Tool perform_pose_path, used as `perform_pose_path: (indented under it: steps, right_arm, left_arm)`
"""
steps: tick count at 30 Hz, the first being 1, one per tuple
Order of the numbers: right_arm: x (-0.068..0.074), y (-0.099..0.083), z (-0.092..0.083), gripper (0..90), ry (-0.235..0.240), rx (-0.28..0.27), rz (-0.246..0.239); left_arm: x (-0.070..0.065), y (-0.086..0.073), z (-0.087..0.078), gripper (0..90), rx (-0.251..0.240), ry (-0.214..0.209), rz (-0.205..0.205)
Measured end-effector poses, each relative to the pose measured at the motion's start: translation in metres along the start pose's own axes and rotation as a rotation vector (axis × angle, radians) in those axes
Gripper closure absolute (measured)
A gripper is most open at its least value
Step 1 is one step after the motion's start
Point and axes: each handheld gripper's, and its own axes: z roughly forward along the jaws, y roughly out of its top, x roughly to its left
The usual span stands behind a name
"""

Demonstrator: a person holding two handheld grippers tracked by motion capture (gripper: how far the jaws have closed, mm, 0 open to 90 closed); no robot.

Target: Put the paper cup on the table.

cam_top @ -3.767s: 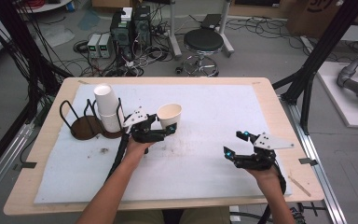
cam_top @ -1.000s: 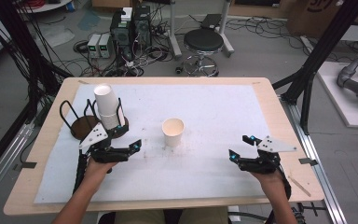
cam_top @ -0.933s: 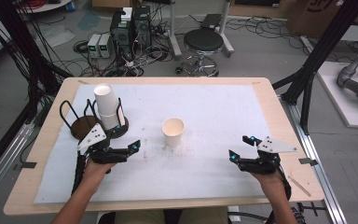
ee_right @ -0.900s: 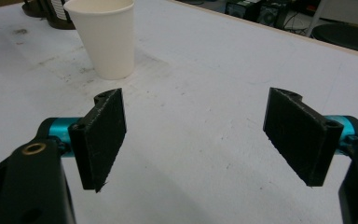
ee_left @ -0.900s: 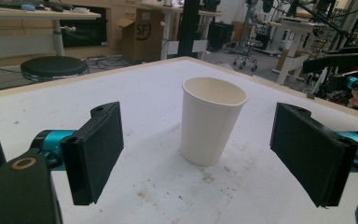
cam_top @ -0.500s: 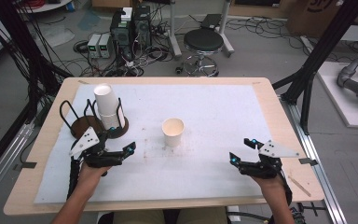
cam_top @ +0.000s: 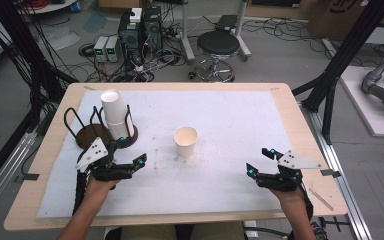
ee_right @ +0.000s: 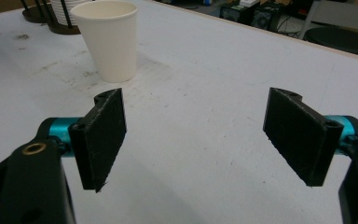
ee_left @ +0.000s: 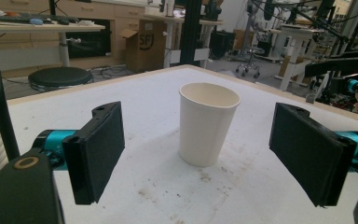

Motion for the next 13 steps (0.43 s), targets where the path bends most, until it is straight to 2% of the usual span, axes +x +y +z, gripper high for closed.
perform_pose_path:
  steps: [13]
  right_arm:
    - [-0.0001, -0.0007, 0.0011, 21.6, 0.001, 0.002, -0.006]
  left_arm:
    - [0.0025, -0.0012, -0.0005, 18.1, 0.002, 0.009, -0.004]
